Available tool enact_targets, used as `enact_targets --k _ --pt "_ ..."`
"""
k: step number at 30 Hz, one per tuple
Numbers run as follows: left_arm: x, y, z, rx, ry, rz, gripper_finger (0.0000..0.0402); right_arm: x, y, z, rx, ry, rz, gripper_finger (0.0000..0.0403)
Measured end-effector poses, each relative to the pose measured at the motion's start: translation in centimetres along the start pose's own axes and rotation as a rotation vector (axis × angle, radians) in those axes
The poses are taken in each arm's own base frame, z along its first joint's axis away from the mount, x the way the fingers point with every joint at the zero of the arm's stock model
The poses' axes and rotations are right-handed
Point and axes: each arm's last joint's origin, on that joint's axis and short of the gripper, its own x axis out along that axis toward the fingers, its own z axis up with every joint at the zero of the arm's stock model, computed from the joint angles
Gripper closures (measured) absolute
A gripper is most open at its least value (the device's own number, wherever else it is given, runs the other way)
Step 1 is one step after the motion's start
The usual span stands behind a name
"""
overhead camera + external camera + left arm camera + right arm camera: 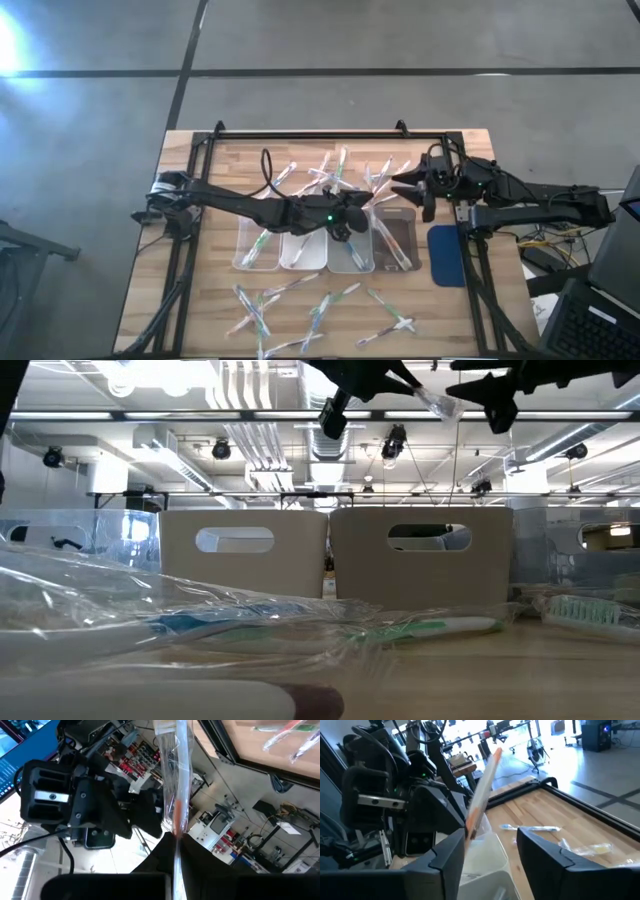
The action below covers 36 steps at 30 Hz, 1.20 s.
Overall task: Pick & Place Toothbrushes
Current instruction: Put the orange toothbrush into the black bin
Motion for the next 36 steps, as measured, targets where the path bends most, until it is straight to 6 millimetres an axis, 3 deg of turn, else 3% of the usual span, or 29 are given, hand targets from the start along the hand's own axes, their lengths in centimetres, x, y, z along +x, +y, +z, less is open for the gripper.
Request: enact_targets --k 13,27,36 --pt "0.0 0.0 0.0 0.0 -0.001 0.001 0.0387 2.9 0.1 0.3 -0.027 -0.033 0.014 0.0191" --pt "-0.1 0.1 0.2 -0.004 -0.024 0.014 0.0387 6.7 0.6 1.2 -0.043 0.063 0.057 0.0175" --pt "-0.3 0.2 0.5 0.002 -0.036 0.012 0.0387 7.4 0.5 1.0 -0.042 0.087 0.051 0.023"
